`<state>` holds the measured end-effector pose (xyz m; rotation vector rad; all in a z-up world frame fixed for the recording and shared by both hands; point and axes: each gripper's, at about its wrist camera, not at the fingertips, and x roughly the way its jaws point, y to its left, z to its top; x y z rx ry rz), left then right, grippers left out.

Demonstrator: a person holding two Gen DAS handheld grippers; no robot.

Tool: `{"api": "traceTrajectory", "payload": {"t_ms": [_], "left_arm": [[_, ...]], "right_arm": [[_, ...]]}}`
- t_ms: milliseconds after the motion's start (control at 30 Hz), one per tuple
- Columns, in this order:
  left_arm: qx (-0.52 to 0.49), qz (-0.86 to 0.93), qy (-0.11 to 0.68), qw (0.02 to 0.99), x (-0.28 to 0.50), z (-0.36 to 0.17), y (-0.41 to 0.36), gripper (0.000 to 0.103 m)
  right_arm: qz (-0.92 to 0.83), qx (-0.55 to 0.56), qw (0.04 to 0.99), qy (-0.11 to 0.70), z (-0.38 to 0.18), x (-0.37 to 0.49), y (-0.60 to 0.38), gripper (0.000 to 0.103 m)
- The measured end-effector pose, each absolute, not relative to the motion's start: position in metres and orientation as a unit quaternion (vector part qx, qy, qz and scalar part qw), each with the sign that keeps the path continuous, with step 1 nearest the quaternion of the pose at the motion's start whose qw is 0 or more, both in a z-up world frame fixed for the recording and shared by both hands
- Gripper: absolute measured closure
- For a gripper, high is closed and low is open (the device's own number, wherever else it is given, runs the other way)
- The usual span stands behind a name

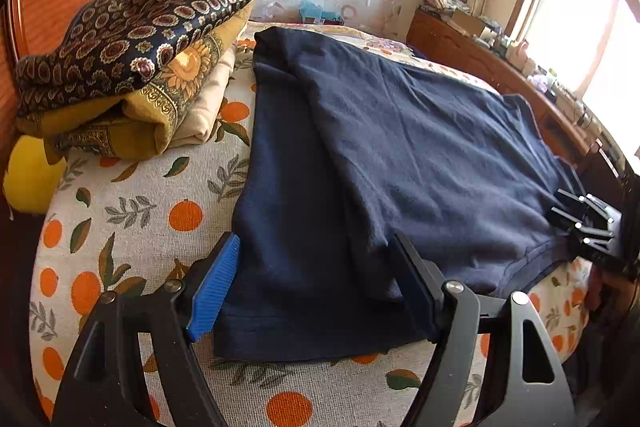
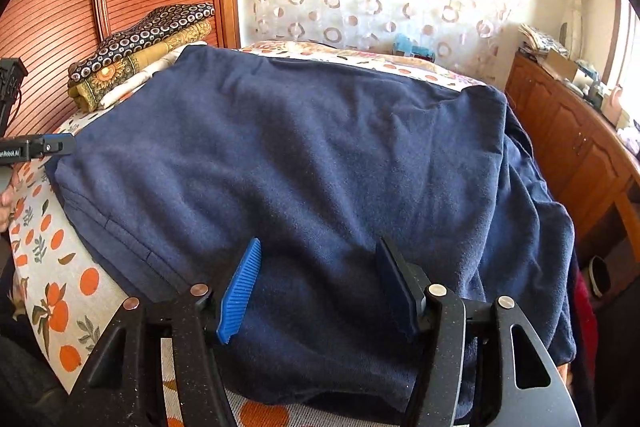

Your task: Fold small clothes

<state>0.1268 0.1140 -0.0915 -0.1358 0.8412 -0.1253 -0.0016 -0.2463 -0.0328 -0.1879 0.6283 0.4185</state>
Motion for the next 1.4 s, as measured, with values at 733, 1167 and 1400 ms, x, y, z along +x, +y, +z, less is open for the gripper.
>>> {"api": "traceTrajectory", "payload": {"t_ms": [733, 1167, 1400], "left_arm": [[-0.052, -0.093, 0.402, 0.909, 0.124, -0.084, 0.088, 0.093], [-0.023, -0.204, 0.340, 0.918, 0.153, 0.001, -0.005, 0.094], [0.023, -0.275, 0.329, 0.903, 0.186, 0.030, -0.104, 0.094]], "right_arm": [[0.202, -0.103, 0.927, 0.299, -0.034, -0.002, -0.251, 0.041], [0.197, -0.049, 0.936, 0.287, -0.009, -0.009, -0.290, 0.041], [0.156, -0.047, 0.950, 0.267, 0.005, -0.028, -0.345, 0.041]]}}
